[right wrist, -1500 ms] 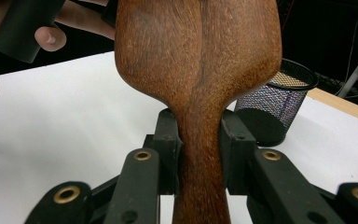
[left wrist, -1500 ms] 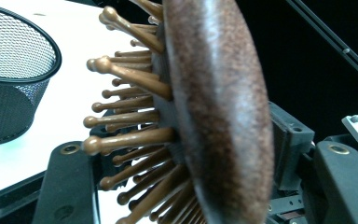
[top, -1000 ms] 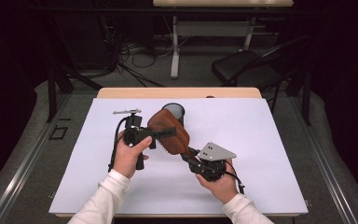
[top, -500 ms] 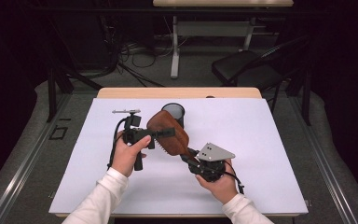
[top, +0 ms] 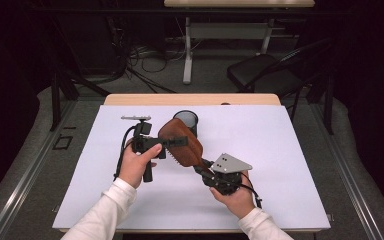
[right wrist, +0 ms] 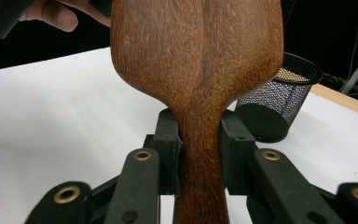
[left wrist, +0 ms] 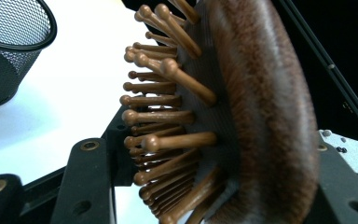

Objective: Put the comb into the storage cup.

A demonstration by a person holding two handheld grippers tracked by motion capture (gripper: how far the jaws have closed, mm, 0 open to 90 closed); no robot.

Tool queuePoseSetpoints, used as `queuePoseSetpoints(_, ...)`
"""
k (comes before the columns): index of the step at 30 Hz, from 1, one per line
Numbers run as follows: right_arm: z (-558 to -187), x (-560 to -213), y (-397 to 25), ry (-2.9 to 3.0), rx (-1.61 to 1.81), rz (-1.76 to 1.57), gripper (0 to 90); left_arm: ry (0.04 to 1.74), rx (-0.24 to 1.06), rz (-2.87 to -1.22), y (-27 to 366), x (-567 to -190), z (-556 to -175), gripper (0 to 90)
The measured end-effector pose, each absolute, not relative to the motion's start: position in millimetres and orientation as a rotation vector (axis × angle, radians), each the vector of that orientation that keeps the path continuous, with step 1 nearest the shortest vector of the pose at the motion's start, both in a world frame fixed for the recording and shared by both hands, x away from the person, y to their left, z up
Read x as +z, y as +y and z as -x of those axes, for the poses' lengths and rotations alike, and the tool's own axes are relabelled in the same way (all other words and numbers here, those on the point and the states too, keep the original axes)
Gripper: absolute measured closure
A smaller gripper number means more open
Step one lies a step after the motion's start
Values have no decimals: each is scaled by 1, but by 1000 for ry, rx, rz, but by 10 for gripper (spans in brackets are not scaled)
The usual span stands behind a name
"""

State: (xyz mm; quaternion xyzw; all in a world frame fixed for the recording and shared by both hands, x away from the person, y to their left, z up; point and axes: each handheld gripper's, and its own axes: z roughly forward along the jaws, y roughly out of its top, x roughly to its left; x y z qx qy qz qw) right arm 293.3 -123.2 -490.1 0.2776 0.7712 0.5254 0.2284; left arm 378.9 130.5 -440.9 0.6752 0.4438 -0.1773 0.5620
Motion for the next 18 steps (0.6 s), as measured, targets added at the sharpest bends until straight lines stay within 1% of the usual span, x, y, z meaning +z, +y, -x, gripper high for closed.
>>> queuePoseSetpoints(18,-295,-492,-124,2128,1446,-788,715,1119,-441,-1590,127,-437,-380,465)
